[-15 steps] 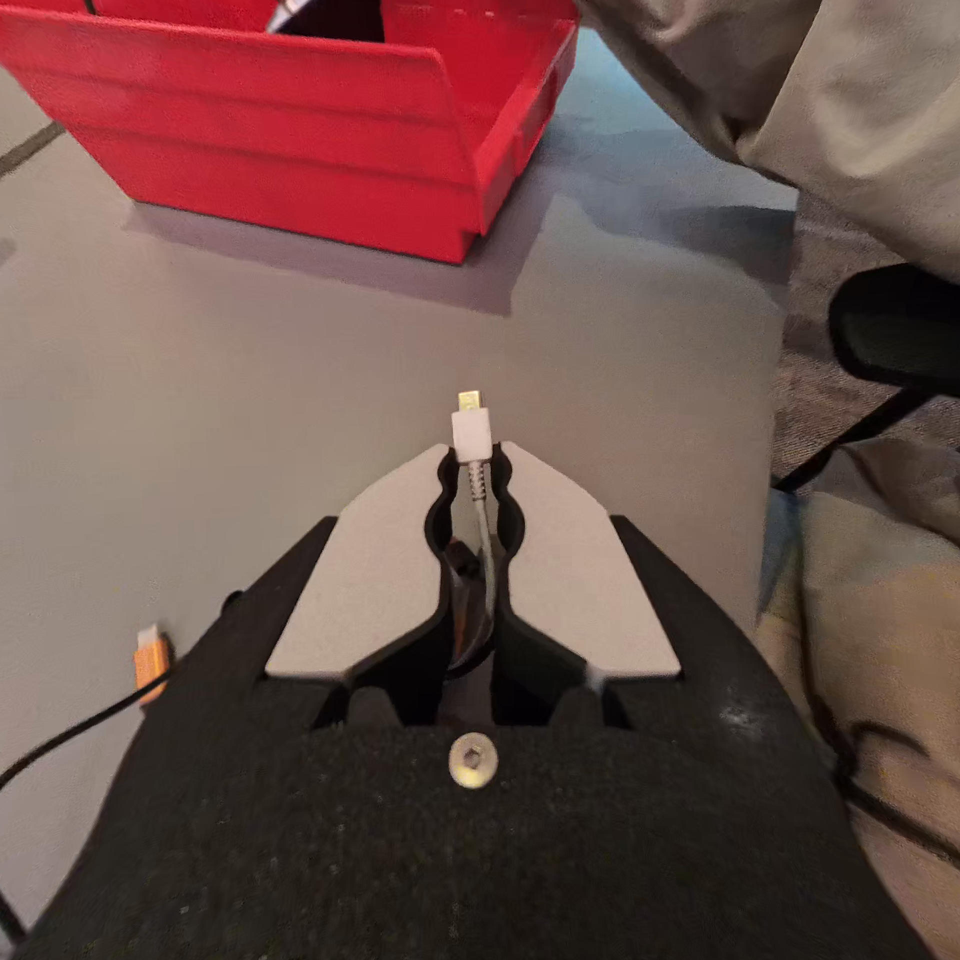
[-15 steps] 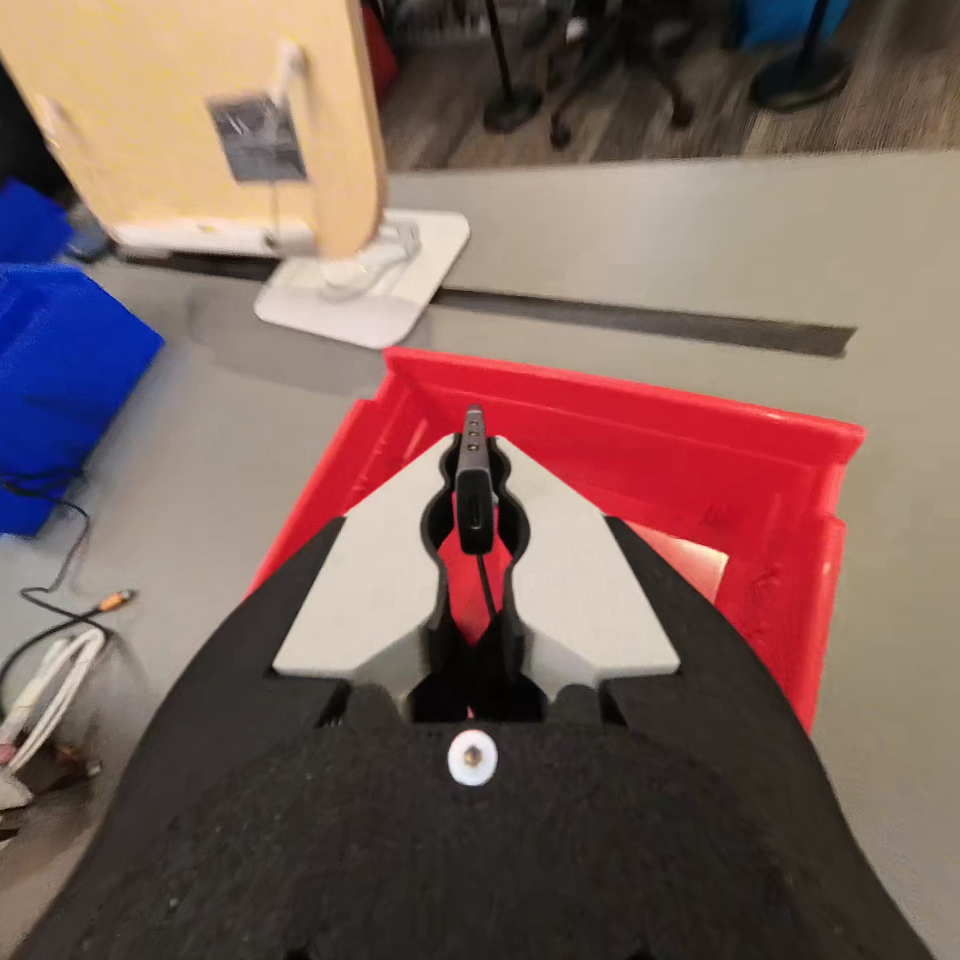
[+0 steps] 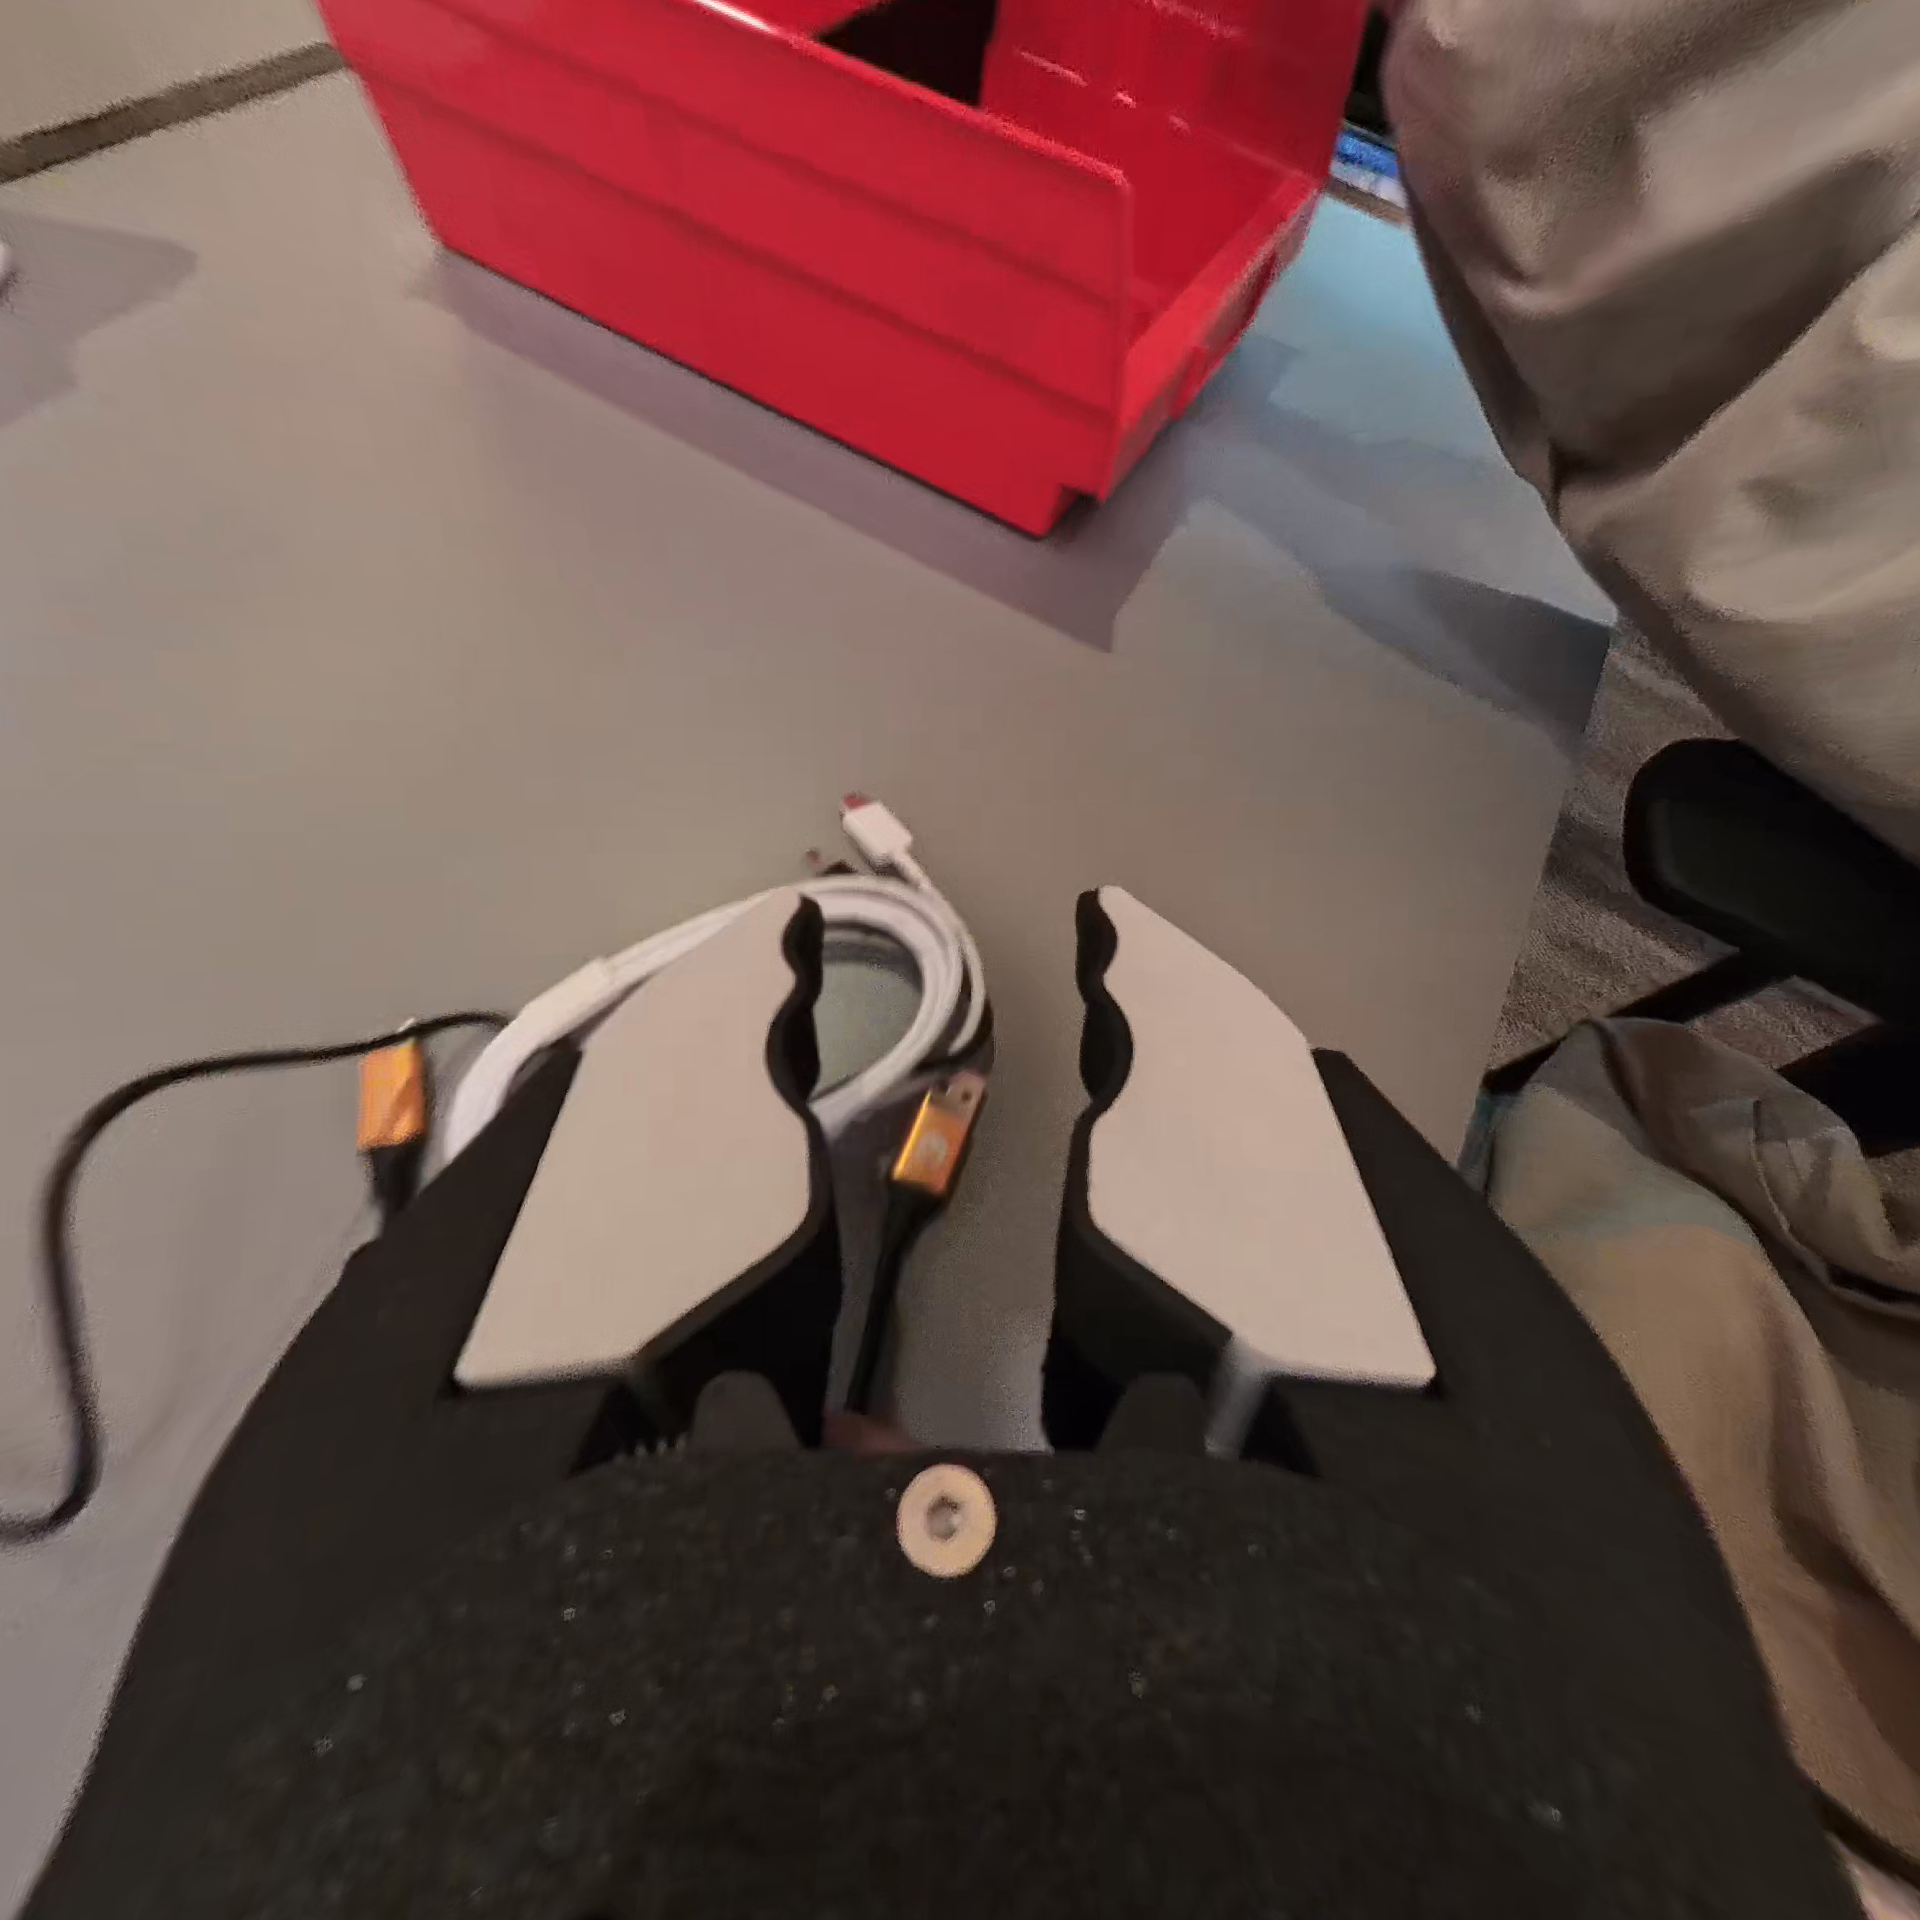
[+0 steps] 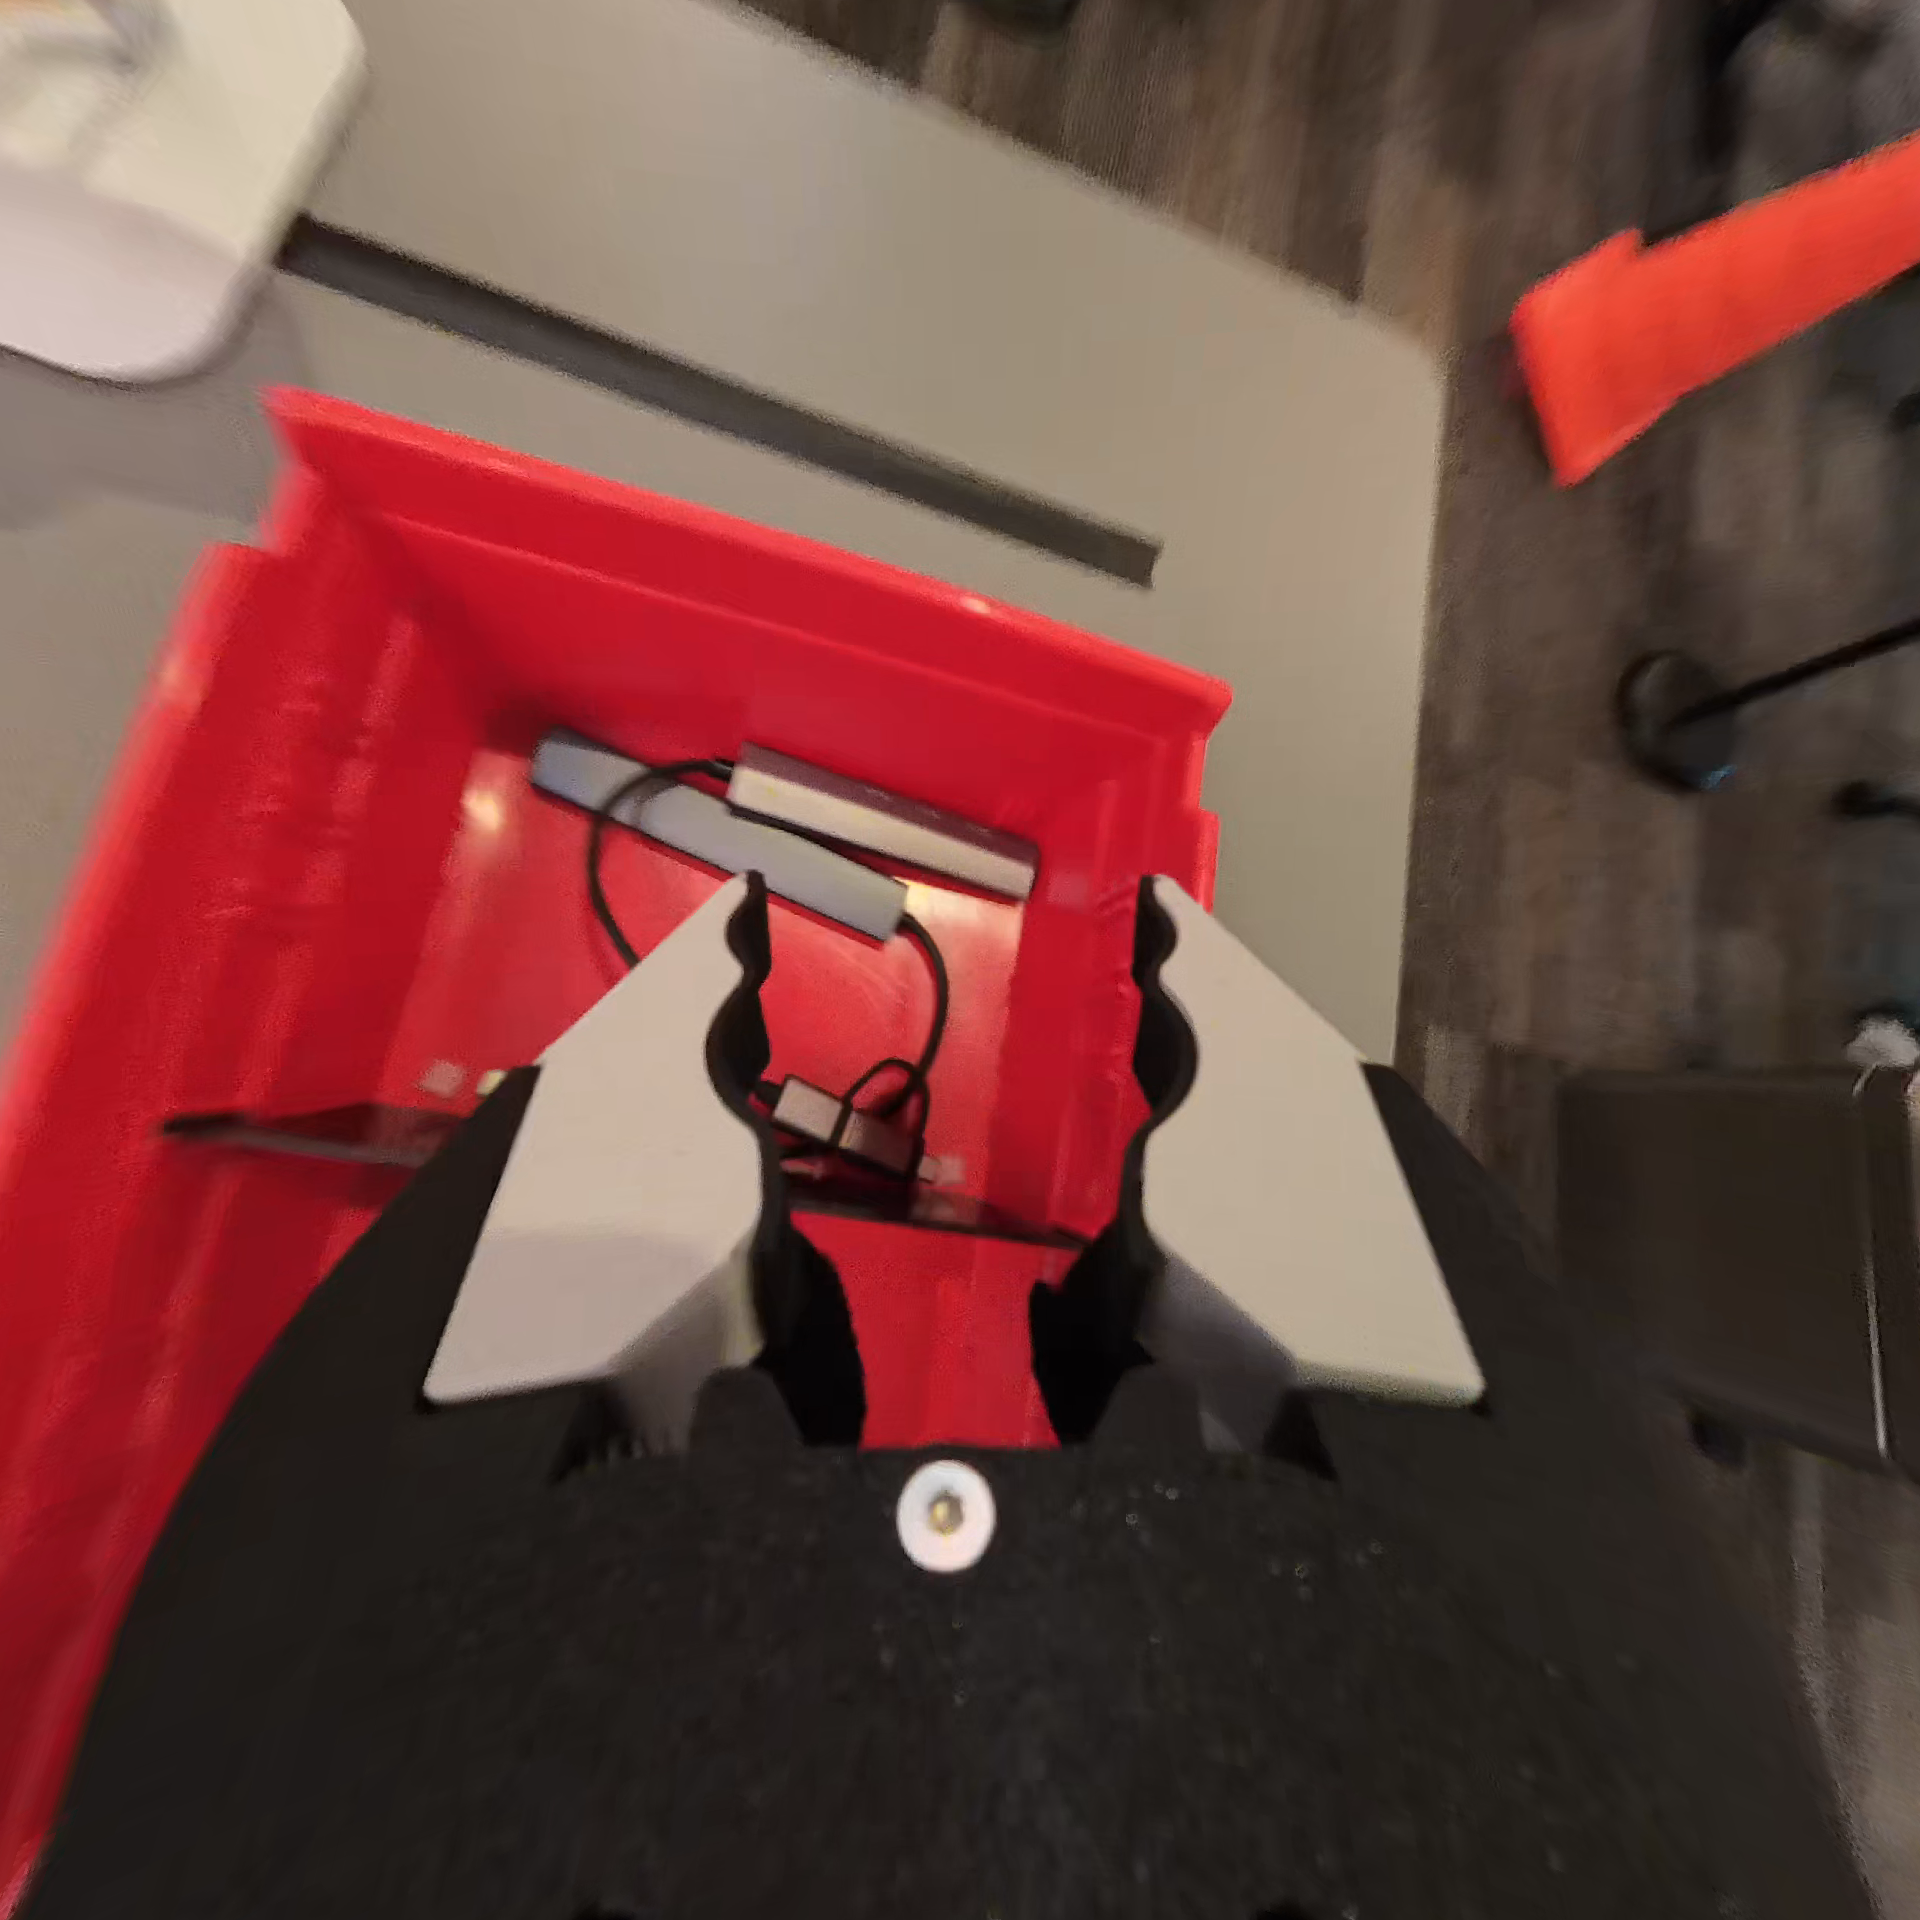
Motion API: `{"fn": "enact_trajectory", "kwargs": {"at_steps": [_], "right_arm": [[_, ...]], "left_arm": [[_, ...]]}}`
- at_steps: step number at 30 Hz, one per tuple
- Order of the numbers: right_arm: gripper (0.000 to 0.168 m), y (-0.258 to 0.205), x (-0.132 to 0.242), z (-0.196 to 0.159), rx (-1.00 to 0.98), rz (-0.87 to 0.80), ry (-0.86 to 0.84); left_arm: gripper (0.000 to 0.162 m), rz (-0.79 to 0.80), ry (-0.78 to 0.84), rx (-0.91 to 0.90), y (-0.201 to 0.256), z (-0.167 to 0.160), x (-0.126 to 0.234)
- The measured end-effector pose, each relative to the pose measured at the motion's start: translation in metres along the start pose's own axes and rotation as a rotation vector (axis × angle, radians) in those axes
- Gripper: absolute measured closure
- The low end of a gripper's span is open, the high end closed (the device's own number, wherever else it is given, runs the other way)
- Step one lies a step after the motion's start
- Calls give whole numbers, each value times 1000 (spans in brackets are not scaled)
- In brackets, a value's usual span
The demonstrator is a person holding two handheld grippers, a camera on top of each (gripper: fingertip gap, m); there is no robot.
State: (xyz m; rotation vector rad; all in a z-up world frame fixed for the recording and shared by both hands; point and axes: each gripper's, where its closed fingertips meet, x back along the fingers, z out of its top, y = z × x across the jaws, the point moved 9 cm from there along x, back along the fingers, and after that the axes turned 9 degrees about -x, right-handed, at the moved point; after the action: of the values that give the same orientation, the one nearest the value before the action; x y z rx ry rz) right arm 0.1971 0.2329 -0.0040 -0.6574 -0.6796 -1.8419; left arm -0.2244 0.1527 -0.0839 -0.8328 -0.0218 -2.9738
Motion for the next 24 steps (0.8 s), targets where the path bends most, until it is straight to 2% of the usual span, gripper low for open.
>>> {"fn": "enact_trajectory", "kwargs": {"at_steps": [1,2,4,6,8,10,13,17,21,24], "right_arm": [[100,-14,21,0,18,20,80],[101,-35,40,-2,40,81,152],[103,-95,72,-13,109,316,225],[103,-164,94,-30,165,589,235],[104,-229,105,-45,229,787,237],[107,-287,102,-57,333,867,244],[114,-347,81,-66,458,810,216],[118,-374,69,-84,437,844,179],[118,-357,81,-119,297,886,210],[118,-335,100,-151,196,910,258]], "left_arm": [[115,22,12,17,-2,-3,13],[115,37,20,38,-4,-7,27],[116,87,48,101,-8,-21,55],[118,131,72,186,-11,-38,78],[120,191,89,250,-14,-56,96],[122,277,80,258,-19,-71,107],[124,388,60,195,-32,-79,114],[124,486,31,79,-45,-73,132],[128,383,-84,-112,-76,-40,153],[132,294,-296,-309,-117,-5,148]]}}
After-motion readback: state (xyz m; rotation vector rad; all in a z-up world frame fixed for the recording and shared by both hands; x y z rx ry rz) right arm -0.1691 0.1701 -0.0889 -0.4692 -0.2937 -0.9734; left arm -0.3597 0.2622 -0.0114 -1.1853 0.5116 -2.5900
